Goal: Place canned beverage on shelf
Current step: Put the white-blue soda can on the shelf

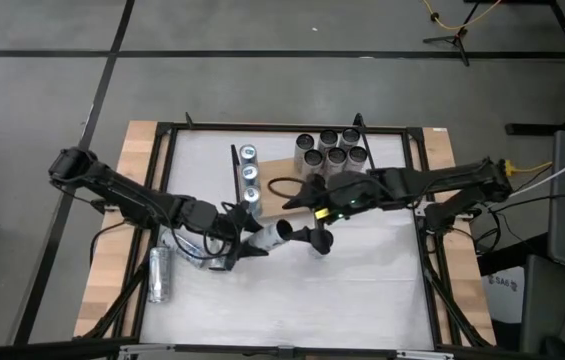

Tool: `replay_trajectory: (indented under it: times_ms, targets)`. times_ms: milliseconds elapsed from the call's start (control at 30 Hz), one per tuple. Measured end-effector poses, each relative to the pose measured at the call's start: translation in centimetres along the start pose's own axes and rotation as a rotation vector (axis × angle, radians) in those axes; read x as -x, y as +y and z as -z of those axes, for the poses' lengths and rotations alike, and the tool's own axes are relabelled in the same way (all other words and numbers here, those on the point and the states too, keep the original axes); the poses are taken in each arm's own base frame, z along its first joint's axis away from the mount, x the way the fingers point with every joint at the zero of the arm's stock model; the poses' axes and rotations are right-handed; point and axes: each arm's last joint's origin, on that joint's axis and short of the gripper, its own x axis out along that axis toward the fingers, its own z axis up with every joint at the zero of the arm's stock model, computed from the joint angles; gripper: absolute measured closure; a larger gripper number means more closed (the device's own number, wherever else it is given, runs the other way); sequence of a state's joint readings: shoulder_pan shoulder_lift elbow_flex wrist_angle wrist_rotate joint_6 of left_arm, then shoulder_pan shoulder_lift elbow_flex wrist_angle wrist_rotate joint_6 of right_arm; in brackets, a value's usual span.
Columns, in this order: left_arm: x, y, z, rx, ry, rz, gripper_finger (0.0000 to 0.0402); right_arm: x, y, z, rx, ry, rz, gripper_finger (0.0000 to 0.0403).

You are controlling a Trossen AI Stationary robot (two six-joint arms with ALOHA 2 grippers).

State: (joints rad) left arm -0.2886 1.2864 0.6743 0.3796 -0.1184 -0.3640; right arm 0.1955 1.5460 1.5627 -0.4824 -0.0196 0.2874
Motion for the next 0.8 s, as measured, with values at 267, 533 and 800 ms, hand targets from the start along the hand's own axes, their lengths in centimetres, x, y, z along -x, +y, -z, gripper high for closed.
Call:
replay_trajectory:
  times_ms: [267, 533, 800]
  targets:
    - [0.0, -0.3, 0.2, -0.009, 0.006, 0.009, 0.0165, -2.3, -0.2, 1.1, -0.003, 0.078, -0.032, 0.004]
    - [0.0, -0.3, 0.2, -0.011, 0.008, 0.008, 0.0164, -2.9, -0.2, 1.5, -0.006, 0.118, -0.054, 0.004]
    - [0.0, -0.3, 0.2, -0.011, 0.008, 0.008, 0.0164, -3.4, -0.3, 1.7, -0.006, 0.119, -0.048, 0.004]
